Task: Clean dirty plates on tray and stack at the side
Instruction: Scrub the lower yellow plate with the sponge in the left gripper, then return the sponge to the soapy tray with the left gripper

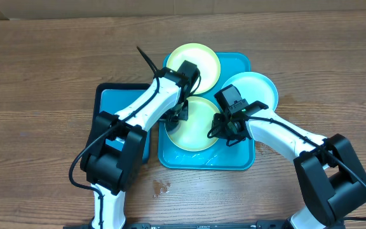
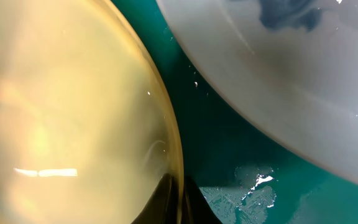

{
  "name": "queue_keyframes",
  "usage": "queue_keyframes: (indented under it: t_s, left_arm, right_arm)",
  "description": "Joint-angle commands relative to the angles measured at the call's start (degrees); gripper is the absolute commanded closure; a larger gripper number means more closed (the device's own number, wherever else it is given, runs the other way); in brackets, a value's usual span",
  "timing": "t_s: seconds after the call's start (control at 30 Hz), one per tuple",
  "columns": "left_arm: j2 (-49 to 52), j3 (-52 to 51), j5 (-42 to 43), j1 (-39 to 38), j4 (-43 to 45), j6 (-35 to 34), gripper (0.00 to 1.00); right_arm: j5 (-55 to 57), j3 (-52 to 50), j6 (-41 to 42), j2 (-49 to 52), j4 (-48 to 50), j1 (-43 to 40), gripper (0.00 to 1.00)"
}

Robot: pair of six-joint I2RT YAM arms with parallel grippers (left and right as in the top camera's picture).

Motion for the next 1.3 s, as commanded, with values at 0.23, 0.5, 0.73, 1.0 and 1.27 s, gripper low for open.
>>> queue_keyframes:
  t_s: [0.23,0.5,0.73,1.0,1.27]
  left_arm:
    - [-0.6,11.1,-3.5,1.3,-7.8,-1.8,0.96]
    - [-13.6,14.4,-3.7,3.5,-12.9,0.1,0.96]
    - [-17.8,12.6,-4.0,13.8,-19.6,1.7,0.96]
    - [-17.8,-10.5,9.5,22.5,-3.5,7.1,0.96]
    - [-18.0,-18.6,8.9,22.8,5.7,7.1,0.65]
  right_arm:
    - [3.3,-1.0,-1.7,1.4,-1.4,0.1,0.96]
    - [3.4,-1.0,-1.9,1.4,-2.1,0.1,0.96]
    - [3.4,-1.0,-2.1,1.4,-2.7,0.1,0.96]
    - [3.4,-1.0,-2.1,1.4,-2.8,0.1,0.96]
    - [3.4,-1.0,-2.1,1.4,-3.1,0.1,0.96]
